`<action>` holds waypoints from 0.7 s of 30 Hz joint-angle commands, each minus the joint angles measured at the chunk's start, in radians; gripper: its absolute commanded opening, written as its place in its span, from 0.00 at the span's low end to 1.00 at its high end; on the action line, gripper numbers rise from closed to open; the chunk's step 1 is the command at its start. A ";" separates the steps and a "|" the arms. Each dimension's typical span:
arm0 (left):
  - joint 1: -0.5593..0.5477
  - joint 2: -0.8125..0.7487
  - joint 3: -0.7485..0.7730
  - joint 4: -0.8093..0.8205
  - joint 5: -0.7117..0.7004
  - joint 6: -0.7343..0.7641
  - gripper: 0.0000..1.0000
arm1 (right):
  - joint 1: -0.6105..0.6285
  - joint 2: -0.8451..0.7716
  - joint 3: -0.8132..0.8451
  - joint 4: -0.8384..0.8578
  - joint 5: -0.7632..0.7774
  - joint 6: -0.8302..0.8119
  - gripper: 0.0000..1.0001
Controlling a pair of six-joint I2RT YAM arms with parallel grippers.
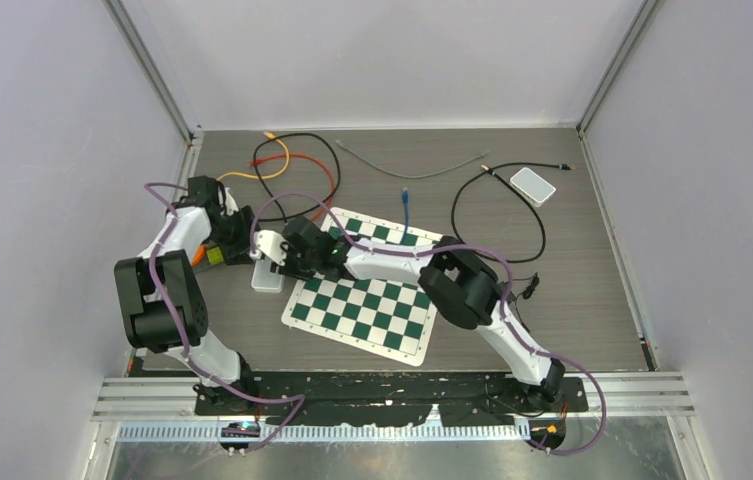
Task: Insert the plug into the switch port
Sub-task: Insert the connector into the switch port.
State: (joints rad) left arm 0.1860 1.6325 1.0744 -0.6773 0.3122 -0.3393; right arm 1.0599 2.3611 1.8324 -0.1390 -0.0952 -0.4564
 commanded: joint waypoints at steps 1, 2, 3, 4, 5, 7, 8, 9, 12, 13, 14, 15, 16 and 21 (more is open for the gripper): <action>-0.010 -0.054 0.036 -0.046 0.012 -0.035 0.60 | 0.014 -0.234 -0.118 0.156 0.043 0.041 0.43; -0.010 -0.061 0.034 -0.045 0.001 -0.035 0.61 | 0.014 -0.251 -0.139 0.159 0.048 0.073 0.47; -0.010 -0.068 0.031 -0.045 -0.011 -0.034 0.62 | 0.014 -0.284 -0.172 0.156 0.048 0.090 0.50; -0.010 -0.075 0.028 -0.044 -0.022 -0.033 0.62 | 0.014 -0.300 -0.191 0.157 0.054 0.135 0.52; -0.010 -0.084 0.025 -0.044 -0.026 -0.033 0.63 | 0.014 -0.338 -0.239 0.173 0.063 0.159 0.53; -0.022 -0.105 0.027 -0.051 -0.029 -0.021 0.67 | 0.013 -0.404 -0.316 0.198 0.115 0.272 0.54; -0.035 -0.125 0.028 -0.057 -0.039 -0.010 0.69 | 0.012 -0.429 -0.365 0.202 0.175 0.302 0.54; -0.059 -0.153 0.024 -0.061 -0.055 0.003 0.70 | 0.011 -0.474 -0.387 0.201 0.204 0.362 0.54; -0.136 -0.247 0.008 -0.071 -0.108 0.026 0.80 | 0.004 -0.577 -0.515 0.181 0.352 0.481 0.54; -0.164 -0.276 0.001 -0.069 -0.103 0.026 0.95 | 0.003 -0.634 -0.543 0.170 0.385 0.533 0.53; -0.200 -0.307 -0.009 -0.061 -0.088 0.028 0.99 | -0.001 -0.664 -0.609 0.168 0.394 0.554 0.53; -0.235 -0.336 -0.021 -0.057 -0.071 0.041 0.99 | -0.002 -0.727 -0.646 0.170 0.402 0.608 0.53; -0.267 -0.365 -0.033 -0.057 -0.078 0.053 0.99 | -0.007 -0.758 -0.717 0.178 0.398 0.638 0.53; -0.363 -0.518 -0.093 -0.049 -0.035 0.060 1.00 | -0.045 -0.981 -0.890 0.108 0.487 0.774 0.53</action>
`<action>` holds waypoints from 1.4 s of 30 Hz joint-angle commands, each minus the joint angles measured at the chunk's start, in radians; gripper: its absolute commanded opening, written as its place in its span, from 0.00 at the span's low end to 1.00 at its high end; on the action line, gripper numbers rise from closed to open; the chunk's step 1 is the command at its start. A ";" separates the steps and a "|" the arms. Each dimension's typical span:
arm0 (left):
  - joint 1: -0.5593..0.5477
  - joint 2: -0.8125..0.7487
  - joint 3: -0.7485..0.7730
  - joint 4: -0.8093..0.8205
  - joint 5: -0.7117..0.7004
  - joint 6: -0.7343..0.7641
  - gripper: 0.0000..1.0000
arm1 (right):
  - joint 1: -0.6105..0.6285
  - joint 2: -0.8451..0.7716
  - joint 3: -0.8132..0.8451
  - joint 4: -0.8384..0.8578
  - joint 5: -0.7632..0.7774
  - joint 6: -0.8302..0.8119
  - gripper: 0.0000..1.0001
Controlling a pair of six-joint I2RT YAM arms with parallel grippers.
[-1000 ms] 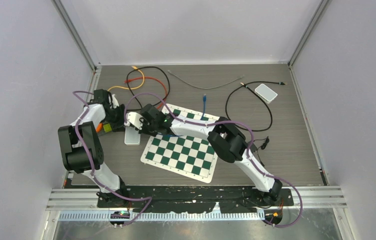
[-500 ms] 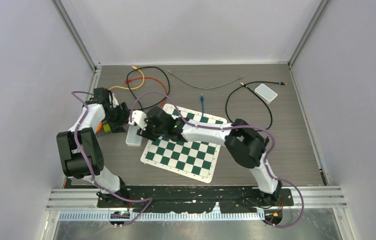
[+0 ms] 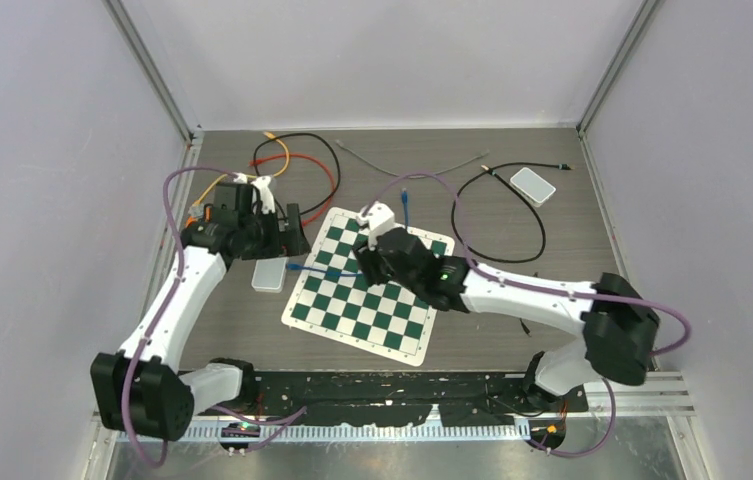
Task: Insert the plug into the switch port
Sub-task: Insert the connector into the switch port, then pick up the connector from the center of the board.
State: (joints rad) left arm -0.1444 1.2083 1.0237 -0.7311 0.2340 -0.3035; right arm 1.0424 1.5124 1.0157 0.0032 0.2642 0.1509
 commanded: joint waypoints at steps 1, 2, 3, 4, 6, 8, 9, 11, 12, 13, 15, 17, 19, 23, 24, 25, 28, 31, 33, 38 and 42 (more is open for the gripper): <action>-0.041 -0.114 -0.056 0.018 0.076 0.023 1.00 | -0.063 -0.172 -0.098 -0.072 0.140 0.174 0.54; -0.047 -0.144 -0.074 0.030 0.092 0.024 1.00 | -0.088 -0.188 -0.109 -0.083 0.102 0.185 0.54; -0.050 -0.174 -0.092 0.041 0.089 0.024 1.00 | -0.154 -0.209 -0.126 -0.097 0.057 0.184 0.54; -0.050 -0.206 -0.114 0.051 0.073 0.022 1.00 | -0.187 -0.216 -0.129 -0.108 -0.037 0.181 0.53; -0.050 -0.235 -0.123 0.028 -0.003 0.012 1.00 | -0.276 -0.231 -0.124 -0.159 -0.067 0.171 0.53; -0.049 -0.260 -0.116 -0.013 -0.080 -0.004 1.00 | -0.342 -0.235 -0.108 -0.221 -0.012 0.154 0.53; -0.050 -0.276 -0.121 -0.024 -0.104 -0.016 1.00 | -0.384 -0.227 -0.095 -0.253 0.034 0.135 0.53; -0.051 -0.326 -0.156 -0.011 -0.098 -0.037 1.00 | -0.455 -0.193 -0.059 -0.300 0.077 0.083 0.53; -0.050 -0.354 -0.181 0.004 -0.093 -0.049 1.00 | -0.501 -0.176 -0.018 -0.320 0.096 0.069 0.53; -0.051 -0.384 -0.210 0.024 -0.087 -0.063 1.00 | -0.521 -0.138 0.005 -0.363 0.132 0.052 0.52; -0.060 -0.425 -0.228 0.052 -0.051 -0.065 0.99 | -0.579 -0.076 0.076 -0.422 0.181 0.036 0.52; -0.089 -0.420 -0.210 0.048 -0.026 -0.043 0.99 | -0.636 -0.025 0.133 -0.473 0.202 0.023 0.51; -0.117 -0.409 -0.200 0.042 -0.027 -0.030 0.98 | -0.718 0.017 0.169 -0.505 0.142 0.029 0.51; -0.150 -0.406 -0.201 0.035 -0.031 -0.019 0.98 | -0.899 0.102 0.249 -0.581 0.003 0.056 0.48; -0.158 -0.409 -0.197 0.031 -0.034 -0.013 0.98 | -0.915 0.123 0.271 -0.583 -0.005 0.032 0.48; -0.166 -0.413 -0.191 0.027 -0.040 -0.008 0.98 | -0.939 0.149 0.304 -0.578 -0.020 0.010 0.48; -0.193 -0.419 -0.190 0.021 -0.054 -0.003 0.98 | -0.953 0.227 0.400 -0.557 -0.092 -0.089 0.50; -0.202 -0.407 -0.196 0.034 -0.035 -0.006 0.98 | -0.953 0.352 0.574 -0.611 -0.078 -0.001 0.49; -0.203 -0.406 -0.195 0.032 -0.037 -0.006 0.97 | -0.952 0.404 0.624 -0.589 -0.077 0.047 0.50; -0.204 -0.411 -0.194 0.032 -0.050 -0.005 0.97 | -0.955 0.507 0.717 -0.516 -0.115 0.254 0.52; -0.204 -0.407 -0.188 0.023 -0.071 -0.001 0.97 | -0.955 0.537 0.681 -0.385 -0.191 0.443 0.52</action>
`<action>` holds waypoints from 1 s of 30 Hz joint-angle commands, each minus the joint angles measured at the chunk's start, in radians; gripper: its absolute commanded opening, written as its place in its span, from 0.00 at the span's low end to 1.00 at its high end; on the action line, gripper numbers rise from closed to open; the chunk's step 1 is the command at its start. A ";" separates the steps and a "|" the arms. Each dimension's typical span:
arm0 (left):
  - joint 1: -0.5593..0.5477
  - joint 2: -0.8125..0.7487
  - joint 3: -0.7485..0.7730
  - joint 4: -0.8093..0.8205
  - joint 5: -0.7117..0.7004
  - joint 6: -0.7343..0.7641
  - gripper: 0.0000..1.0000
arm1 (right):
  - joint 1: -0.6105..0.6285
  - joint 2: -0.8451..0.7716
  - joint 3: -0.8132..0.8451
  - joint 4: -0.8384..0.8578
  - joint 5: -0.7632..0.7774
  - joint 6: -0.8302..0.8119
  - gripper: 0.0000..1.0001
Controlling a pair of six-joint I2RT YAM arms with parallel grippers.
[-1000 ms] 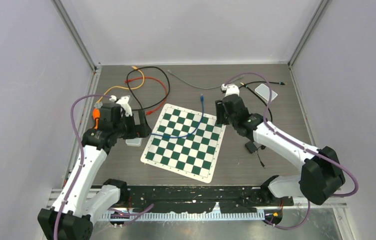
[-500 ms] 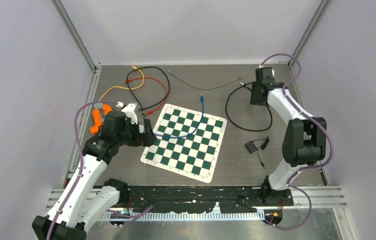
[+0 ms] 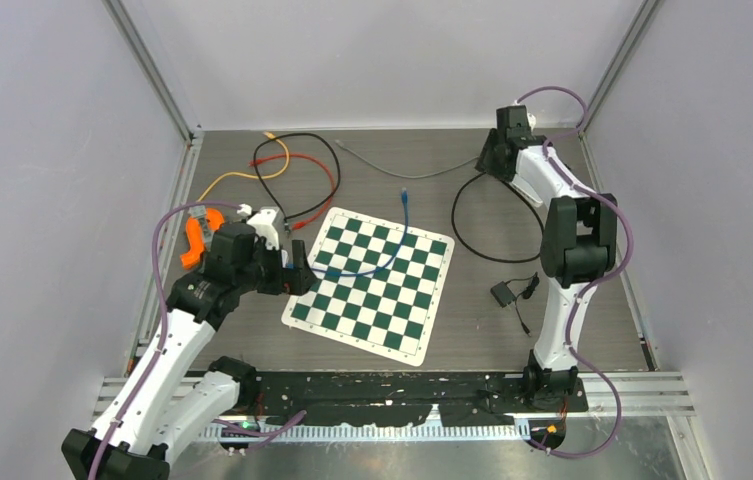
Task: Insert the plug into the switch port
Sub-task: Pick up the connector from the center of the board.
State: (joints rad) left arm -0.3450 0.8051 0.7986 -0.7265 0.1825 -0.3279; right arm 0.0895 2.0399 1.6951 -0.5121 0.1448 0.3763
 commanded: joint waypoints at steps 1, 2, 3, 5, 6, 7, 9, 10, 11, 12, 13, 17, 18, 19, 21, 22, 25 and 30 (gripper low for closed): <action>-0.004 -0.004 0.039 0.019 -0.021 0.024 0.97 | -0.002 0.011 -0.031 0.180 -0.070 0.275 0.52; -0.003 -0.004 0.038 0.018 -0.024 0.025 0.97 | -0.002 0.014 -0.045 0.203 -0.072 0.301 0.53; -0.003 -0.004 0.037 0.018 -0.025 0.026 0.97 | -0.003 0.019 -0.073 0.248 -0.077 0.344 0.53; -0.003 0.004 0.039 0.018 -0.019 0.026 0.97 | -0.003 0.035 -0.104 0.317 -0.072 0.394 0.54; -0.003 0.011 0.039 0.020 -0.016 0.025 0.97 | -0.003 0.045 -0.108 0.333 -0.068 0.406 0.54; -0.004 0.018 0.039 0.019 -0.012 0.024 0.96 | -0.004 0.065 -0.108 0.349 -0.064 0.428 0.54; -0.007 0.021 0.037 0.023 -0.005 0.021 0.96 | -0.004 0.093 -0.110 0.363 -0.062 0.468 0.54; -0.010 0.023 0.037 0.021 -0.005 0.022 0.96 | -0.004 0.108 -0.119 0.376 -0.061 0.497 0.54; -0.011 0.025 0.038 0.020 -0.003 0.023 0.96 | -0.005 0.114 -0.128 0.387 -0.061 0.508 0.54; -0.012 0.029 0.042 0.019 -0.002 0.024 0.95 | -0.004 0.125 -0.132 0.394 -0.059 0.517 0.54; -0.012 0.031 0.044 0.019 -0.002 0.024 0.95 | -0.004 0.129 -0.132 0.399 -0.052 0.534 0.54; -0.012 0.037 0.051 0.013 -0.009 0.028 0.94 | -0.005 0.151 -0.122 0.402 -0.021 0.565 0.54; -0.012 0.037 0.052 0.012 -0.008 0.029 0.95 | -0.005 0.159 -0.111 0.416 -0.021 0.566 0.54; -0.012 0.037 0.050 0.012 -0.008 0.029 0.95 | -0.005 0.165 -0.104 0.422 -0.022 0.566 0.54; -0.012 0.045 0.051 0.010 -0.007 0.030 0.95 | -0.005 0.181 -0.078 0.419 -0.021 0.572 0.53; -0.012 0.049 0.053 0.010 -0.007 0.030 0.95 | -0.005 0.187 -0.069 0.417 -0.020 0.581 0.52; -0.012 0.053 0.058 0.010 -0.003 0.031 0.94 | -0.005 0.185 -0.076 0.415 -0.004 0.605 0.47; -0.019 0.050 0.051 0.019 0.056 0.041 0.94 | -0.006 0.173 -0.106 0.457 0.019 0.608 0.33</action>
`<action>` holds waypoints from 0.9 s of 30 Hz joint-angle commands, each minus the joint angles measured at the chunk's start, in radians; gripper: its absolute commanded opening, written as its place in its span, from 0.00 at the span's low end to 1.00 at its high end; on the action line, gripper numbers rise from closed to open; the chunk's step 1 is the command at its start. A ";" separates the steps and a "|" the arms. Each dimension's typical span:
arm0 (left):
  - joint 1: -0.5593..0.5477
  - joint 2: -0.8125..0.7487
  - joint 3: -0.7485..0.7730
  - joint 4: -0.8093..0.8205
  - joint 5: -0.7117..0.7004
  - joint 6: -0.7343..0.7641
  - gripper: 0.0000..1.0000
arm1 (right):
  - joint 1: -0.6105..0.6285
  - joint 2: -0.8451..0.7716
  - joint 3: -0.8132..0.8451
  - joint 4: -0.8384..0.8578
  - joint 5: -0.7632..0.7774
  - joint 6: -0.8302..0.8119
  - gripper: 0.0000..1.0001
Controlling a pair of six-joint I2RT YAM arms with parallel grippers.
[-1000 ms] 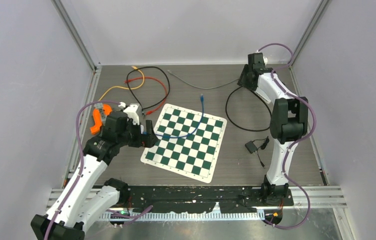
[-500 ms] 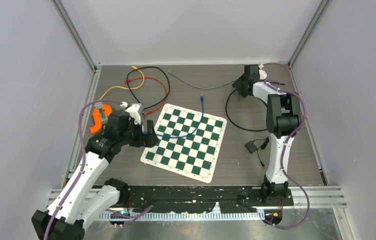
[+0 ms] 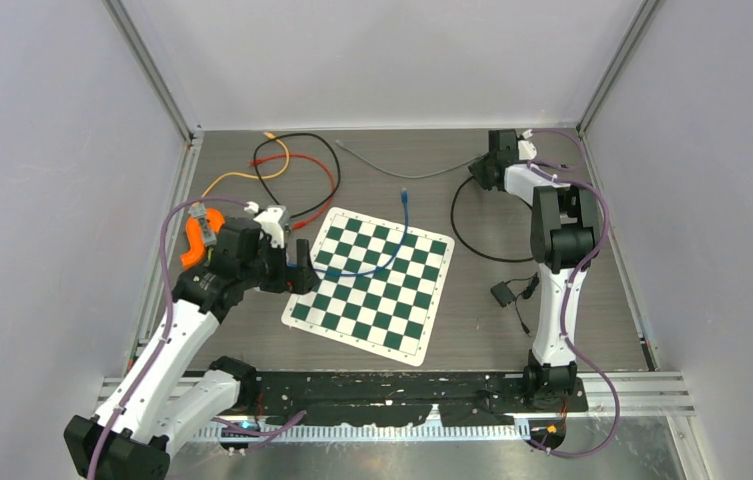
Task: Insert the plug into the switch port
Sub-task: Pick up the connector from the center of the board.
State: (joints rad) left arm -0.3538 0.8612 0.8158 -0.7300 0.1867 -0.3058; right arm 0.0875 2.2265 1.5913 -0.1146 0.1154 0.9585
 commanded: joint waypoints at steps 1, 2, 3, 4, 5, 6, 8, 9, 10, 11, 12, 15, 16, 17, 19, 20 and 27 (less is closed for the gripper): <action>-0.016 -0.011 0.032 0.021 0.046 0.020 0.94 | -0.004 -0.013 -0.006 0.070 0.047 0.021 0.28; -0.022 -0.015 0.032 0.017 0.037 0.024 0.94 | -0.005 -0.014 -0.009 0.093 0.033 0.009 0.25; -0.030 -0.020 0.034 0.015 0.029 0.026 0.94 | -0.009 -0.020 -0.010 0.100 0.022 -0.017 0.18; -0.037 -0.024 0.034 0.013 0.021 0.028 0.94 | -0.011 -0.027 -0.015 0.147 -0.001 -0.032 0.11; -0.043 -0.025 0.034 0.010 0.016 0.029 0.94 | -0.012 -0.054 -0.020 0.166 -0.013 -0.068 0.08; -0.048 -0.024 0.034 0.009 0.014 0.029 0.94 | -0.012 -0.072 -0.032 0.192 -0.019 -0.090 0.06; -0.050 -0.024 0.033 0.014 0.022 0.026 0.93 | -0.012 -0.138 -0.046 0.215 -0.042 -0.160 0.05; -0.050 -0.027 0.034 0.017 0.034 0.026 0.93 | -0.012 -0.190 -0.052 0.214 -0.059 -0.213 0.05; -0.050 -0.032 0.033 0.023 0.046 0.027 0.93 | -0.012 -0.216 -0.057 0.211 -0.069 -0.238 0.05; -0.050 -0.039 0.031 0.030 0.048 0.027 0.92 | -0.013 -0.273 -0.073 0.209 -0.092 -0.289 0.05; -0.050 -0.047 0.028 0.032 0.039 0.027 0.92 | -0.013 -0.306 -0.083 0.209 -0.097 -0.314 0.05; -0.050 -0.074 0.023 0.038 0.008 0.029 0.92 | -0.012 -0.462 -0.155 0.220 -0.194 -0.457 0.05; -0.050 -0.082 0.020 0.040 -0.003 0.032 0.92 | -0.012 -0.520 -0.168 0.224 -0.220 -0.485 0.05; -0.050 -0.088 0.017 0.044 -0.010 0.035 0.92 | -0.012 -0.542 -0.182 0.212 -0.284 -0.541 0.05; -0.050 -0.092 0.017 0.051 -0.015 0.036 0.92 | -0.012 -0.598 -0.176 0.147 -0.371 -0.618 0.05; -0.050 -0.091 0.020 0.053 -0.016 0.035 0.91 | -0.013 -0.627 -0.169 0.115 -0.402 -0.639 0.05; -0.050 -0.060 0.119 0.053 0.008 -0.031 0.88 | -0.011 -0.754 -0.130 -0.179 -0.611 -0.949 0.05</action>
State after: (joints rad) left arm -0.3992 0.7879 0.8360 -0.7242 0.1833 -0.2974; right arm 0.0765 1.5166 1.4551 -0.0925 -0.3294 0.2626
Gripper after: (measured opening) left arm 0.888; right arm 0.110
